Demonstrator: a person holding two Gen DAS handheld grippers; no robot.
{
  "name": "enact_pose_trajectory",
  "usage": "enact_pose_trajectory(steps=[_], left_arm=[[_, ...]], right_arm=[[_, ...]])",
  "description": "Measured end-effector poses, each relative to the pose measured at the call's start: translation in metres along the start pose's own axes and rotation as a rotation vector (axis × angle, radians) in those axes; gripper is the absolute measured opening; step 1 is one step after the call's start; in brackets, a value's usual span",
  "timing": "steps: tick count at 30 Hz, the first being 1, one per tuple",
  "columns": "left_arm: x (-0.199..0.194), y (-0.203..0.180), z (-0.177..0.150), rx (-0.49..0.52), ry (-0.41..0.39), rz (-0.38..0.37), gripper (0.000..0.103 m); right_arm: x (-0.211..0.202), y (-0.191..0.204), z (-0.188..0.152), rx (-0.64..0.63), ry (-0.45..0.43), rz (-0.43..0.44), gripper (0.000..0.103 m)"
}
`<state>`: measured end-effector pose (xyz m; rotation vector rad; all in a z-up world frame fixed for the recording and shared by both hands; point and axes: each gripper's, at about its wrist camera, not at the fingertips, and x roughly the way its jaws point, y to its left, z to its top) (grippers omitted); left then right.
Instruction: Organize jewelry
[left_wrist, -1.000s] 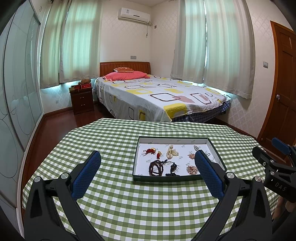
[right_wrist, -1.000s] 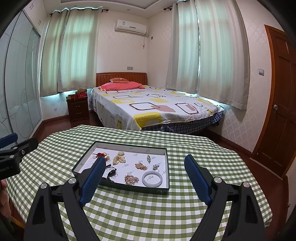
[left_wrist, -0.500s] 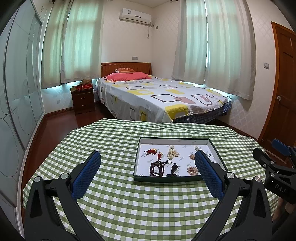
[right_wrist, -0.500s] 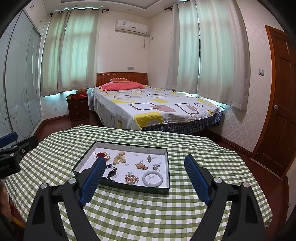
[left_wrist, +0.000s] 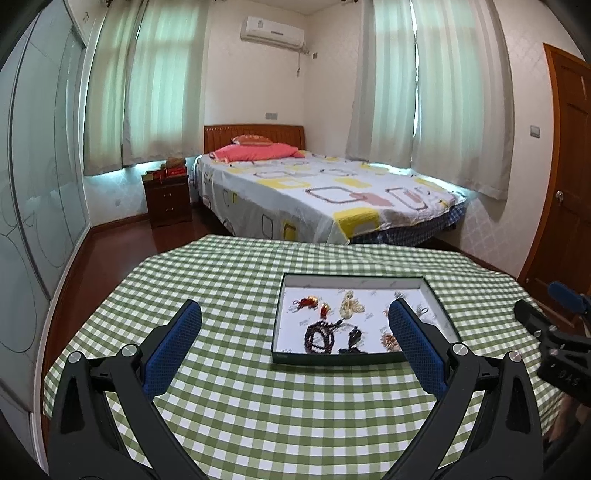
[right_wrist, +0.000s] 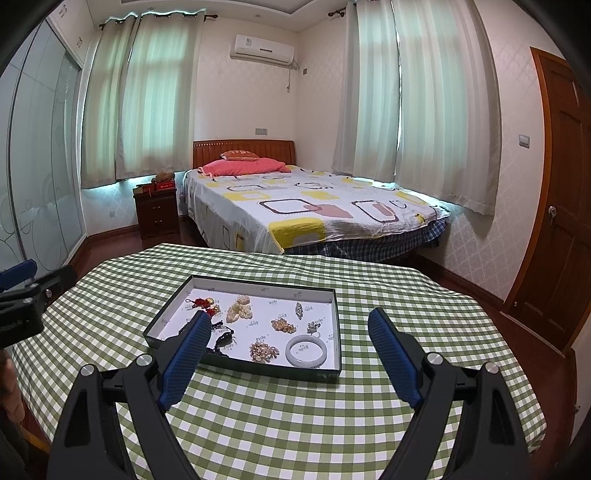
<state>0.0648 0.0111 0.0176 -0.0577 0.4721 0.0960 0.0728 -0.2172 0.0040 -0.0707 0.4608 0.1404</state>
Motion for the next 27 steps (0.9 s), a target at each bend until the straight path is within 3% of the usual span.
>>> enact_pose_trajectory(steps=[8, 13, 20, 27], left_arm=[[0.045, 0.023, -0.016, -0.016, 0.093, 0.073, 0.099], [0.094, 0.050, -0.031, -0.039, 0.154, 0.144, 0.099], [0.179, 0.086, -0.043, -0.048, 0.279, 0.219, 0.099], [0.234, 0.114, -0.059, -0.054, 0.387, 0.278, 0.099]], right_arm=[[0.022, -0.013, -0.010, 0.022, 0.039, -0.019, 0.084], [0.060, -0.041, -0.025, 0.047, 0.099, -0.070, 0.084], [0.141, -0.111, -0.056, 0.095, 0.267, -0.193, 0.084], [0.201, -0.179, -0.085, 0.179, 0.411, -0.285, 0.084]])
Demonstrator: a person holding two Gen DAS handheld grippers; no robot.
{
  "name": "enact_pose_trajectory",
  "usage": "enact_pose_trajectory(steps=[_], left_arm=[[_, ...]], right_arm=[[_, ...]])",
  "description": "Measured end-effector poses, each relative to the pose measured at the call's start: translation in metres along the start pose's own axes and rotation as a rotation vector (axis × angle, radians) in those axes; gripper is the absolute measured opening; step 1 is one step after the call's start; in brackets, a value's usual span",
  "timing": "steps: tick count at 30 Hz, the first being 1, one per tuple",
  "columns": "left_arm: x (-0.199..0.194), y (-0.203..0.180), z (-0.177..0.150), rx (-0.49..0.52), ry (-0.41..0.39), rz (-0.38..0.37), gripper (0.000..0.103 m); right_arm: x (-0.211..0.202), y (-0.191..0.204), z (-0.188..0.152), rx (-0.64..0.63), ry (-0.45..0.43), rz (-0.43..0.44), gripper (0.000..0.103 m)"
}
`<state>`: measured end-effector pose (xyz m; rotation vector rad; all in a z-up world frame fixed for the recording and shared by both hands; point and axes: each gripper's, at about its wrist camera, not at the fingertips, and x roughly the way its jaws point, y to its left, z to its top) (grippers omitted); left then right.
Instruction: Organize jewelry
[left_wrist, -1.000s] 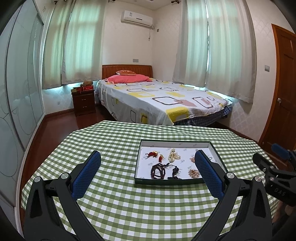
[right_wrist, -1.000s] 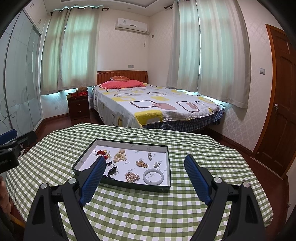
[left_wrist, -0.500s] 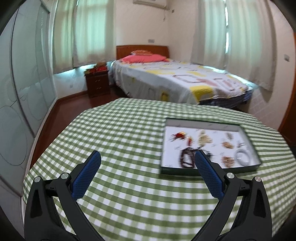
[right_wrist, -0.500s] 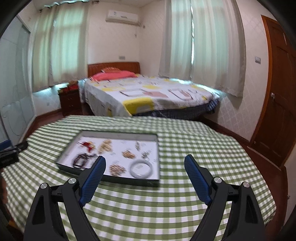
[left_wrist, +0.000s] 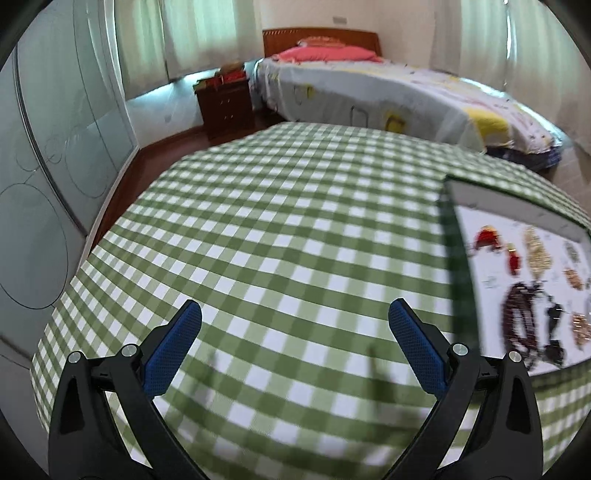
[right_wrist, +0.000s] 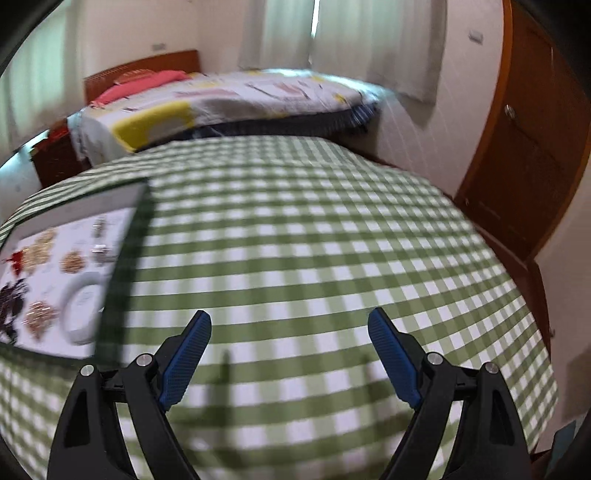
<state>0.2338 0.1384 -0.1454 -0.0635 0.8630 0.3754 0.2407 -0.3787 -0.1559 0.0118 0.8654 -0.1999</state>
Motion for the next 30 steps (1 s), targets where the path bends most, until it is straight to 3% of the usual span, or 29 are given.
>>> enact_pose_trajectory(steps=[6, 9, 12, 30], left_arm=[[0.027, 0.014, 0.000, -0.026, 0.058, 0.018, 0.099], [0.035, 0.020, -0.002, -0.052, 0.099, -0.009, 0.099], [0.038, 0.027, -0.003, -0.088, 0.114, -0.048, 0.099], [0.038, 0.027, -0.004, -0.092, 0.115, -0.050, 0.099]], right_arm=[[0.030, -0.022, 0.004, 0.020, 0.069, -0.001, 0.086], [0.036, -0.033, 0.003, 0.073, 0.093, 0.049, 0.092], [0.037, -0.031, 0.004, 0.062, 0.100, 0.035, 0.096], [0.037, -0.034, 0.005, 0.071, 0.101, 0.041, 0.096]])
